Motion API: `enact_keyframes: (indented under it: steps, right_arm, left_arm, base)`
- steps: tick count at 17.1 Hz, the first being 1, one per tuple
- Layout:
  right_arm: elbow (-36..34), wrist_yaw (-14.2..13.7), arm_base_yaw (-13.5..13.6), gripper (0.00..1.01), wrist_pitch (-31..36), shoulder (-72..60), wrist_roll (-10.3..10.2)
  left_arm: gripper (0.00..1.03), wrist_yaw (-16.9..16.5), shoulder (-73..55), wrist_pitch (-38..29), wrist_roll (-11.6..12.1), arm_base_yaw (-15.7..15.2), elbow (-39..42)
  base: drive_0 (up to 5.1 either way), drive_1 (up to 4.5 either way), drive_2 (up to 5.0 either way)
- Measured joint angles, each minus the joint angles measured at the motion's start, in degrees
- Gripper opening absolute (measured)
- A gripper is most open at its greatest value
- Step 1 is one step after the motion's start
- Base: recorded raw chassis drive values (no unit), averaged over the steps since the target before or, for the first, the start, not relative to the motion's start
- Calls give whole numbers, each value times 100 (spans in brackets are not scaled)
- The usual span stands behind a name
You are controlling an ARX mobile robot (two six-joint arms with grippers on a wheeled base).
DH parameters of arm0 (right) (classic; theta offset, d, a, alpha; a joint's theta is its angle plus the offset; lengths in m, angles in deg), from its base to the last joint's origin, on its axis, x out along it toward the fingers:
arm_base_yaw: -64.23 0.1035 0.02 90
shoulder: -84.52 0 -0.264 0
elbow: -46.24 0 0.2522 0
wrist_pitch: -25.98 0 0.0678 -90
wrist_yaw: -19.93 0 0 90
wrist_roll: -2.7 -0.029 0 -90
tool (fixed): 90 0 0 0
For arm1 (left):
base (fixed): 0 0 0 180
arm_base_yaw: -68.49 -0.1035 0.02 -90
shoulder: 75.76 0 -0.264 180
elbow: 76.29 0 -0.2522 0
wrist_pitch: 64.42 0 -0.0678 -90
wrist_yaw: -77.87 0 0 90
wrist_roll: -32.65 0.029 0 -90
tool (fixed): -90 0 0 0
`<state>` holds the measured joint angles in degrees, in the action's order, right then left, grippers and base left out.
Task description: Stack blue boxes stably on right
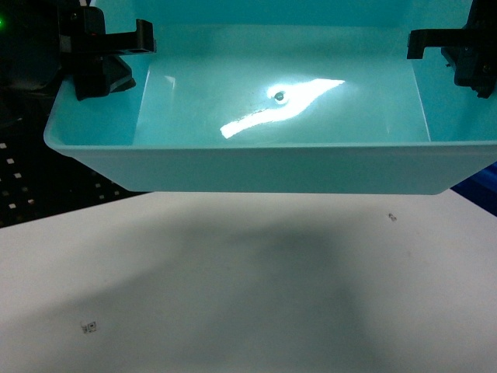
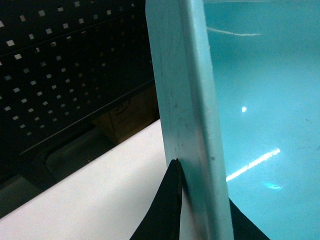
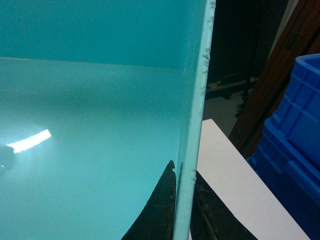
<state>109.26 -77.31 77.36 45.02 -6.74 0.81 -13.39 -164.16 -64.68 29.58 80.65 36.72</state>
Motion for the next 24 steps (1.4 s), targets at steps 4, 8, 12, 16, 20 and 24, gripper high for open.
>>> enact_keyframes:
  steps: [4,8,12,16,20,24]
  right_arm:
    - [0,0,0,7,4,0,0]
    - [0,0,0,7,4,0,0]
    - [0,0,0,7,4,0,0]
    - [0,0,0,7,9,0,0]
    - [0,0,0,7,13,2,0]
    - [0,0,0,7,11,2,0]
  left_arm:
    - [5,0,0,0,0,0,0]
    - [5,0,0,2,0,0,0]
    - [5,0,0,0,0,0,0]
    - [5,0,2,-2,2,0,0]
    - [5,0,0,-7,0,0,0]
    - [5,0,2,-4,0,0,0]
  base:
    - [-159,-159,-159]
    - [-157,-157,-157]
    - [-157,-157,-157]
    - [-157,-157,-157]
    - [-157,-157,-157]
    - [-158,-158,-158]
